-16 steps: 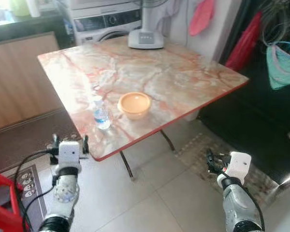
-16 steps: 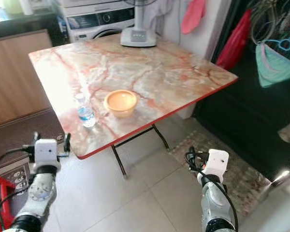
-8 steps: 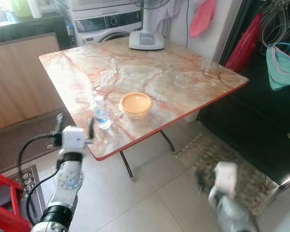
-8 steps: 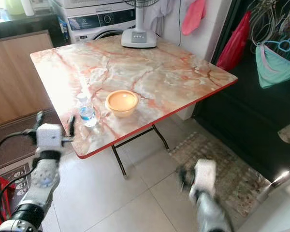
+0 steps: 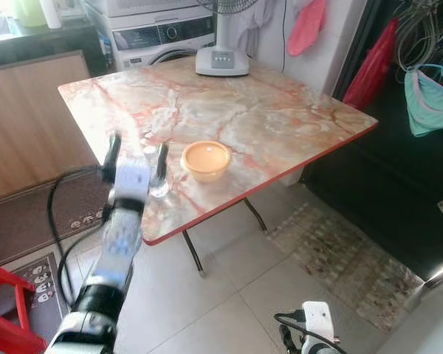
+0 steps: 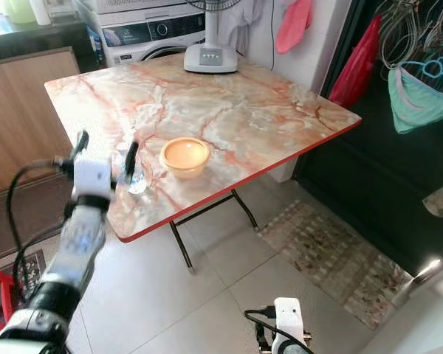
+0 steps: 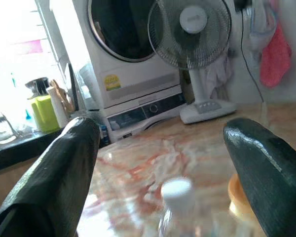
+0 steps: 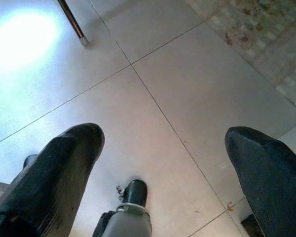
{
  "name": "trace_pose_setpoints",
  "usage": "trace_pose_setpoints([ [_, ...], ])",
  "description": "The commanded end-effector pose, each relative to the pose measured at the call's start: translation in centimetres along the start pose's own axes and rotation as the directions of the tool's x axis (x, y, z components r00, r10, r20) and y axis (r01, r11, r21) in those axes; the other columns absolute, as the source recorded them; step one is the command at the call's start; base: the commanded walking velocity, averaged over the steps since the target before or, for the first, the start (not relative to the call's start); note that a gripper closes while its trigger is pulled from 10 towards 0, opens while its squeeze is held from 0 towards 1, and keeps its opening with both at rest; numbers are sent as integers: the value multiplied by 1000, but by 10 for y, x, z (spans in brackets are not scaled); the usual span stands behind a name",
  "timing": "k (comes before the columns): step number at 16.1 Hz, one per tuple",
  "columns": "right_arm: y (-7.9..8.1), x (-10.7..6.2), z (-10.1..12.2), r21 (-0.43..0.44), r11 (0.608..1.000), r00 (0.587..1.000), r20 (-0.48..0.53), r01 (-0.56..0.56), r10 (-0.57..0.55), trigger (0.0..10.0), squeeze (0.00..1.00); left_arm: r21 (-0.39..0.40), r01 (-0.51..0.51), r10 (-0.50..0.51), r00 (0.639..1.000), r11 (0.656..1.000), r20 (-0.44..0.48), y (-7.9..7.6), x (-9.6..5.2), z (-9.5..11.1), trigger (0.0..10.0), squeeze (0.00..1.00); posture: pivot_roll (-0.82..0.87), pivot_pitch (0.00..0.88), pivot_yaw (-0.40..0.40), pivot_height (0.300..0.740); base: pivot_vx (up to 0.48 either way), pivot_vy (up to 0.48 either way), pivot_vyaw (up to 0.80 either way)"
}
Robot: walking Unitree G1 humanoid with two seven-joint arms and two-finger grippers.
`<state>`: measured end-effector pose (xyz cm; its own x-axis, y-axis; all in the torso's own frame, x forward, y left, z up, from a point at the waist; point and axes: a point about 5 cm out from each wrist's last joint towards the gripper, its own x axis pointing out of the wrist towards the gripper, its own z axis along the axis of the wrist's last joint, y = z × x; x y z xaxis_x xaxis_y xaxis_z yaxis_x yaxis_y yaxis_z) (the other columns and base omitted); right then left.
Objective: Restocking fridge
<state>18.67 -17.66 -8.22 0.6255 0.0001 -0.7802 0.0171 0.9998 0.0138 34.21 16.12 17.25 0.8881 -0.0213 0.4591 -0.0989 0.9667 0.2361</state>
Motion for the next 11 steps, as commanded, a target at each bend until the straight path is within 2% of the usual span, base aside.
trace_pose_setpoints([
  [1, -3, 1, 5, 13, 1000, 1000, 7, 14, -14, 10000, 0, -32, -3, 3, 1000, 999, -15, 1, 9, 5, 10000, 0, 75, 0, -28, 740, 0, 0, 0],
  [2, -4, 1, 7, 1, 1000, 1000, 5, 18, -18, 10000, 0, -12, -12, 11, 999, 1000, -49, 3, 13, 5, 10000, 0, 79, 0, -31, 740, 0, 0, 0],
  [3, -4, 2, 8, 2, 1000, 1000, 5, 20, -20, 10000, 0, -37, -21, 19, 998, 999, -56, 6, 15, 6, 10000, 0, 78, 0, -31, 740, 0, 0, 0],
  [6, 2, 0, -2, 13, 1000, 1000, 0, 15, -15, 10000, 0, -38, 4, -7, 996, 999, -84, 6, 11, 5, 10000, 0, 75, 0, -12, 740, 0, 0, 0],
  [11, -2, -3, -9, 8, 1000, 1000, -15, 19, -19, 10000, 0, -34, 10, -13, 995, 999, -95, 7, 12, 10, 10000, 0, 76, 0, -15, 740, 0, 0, 0],
])
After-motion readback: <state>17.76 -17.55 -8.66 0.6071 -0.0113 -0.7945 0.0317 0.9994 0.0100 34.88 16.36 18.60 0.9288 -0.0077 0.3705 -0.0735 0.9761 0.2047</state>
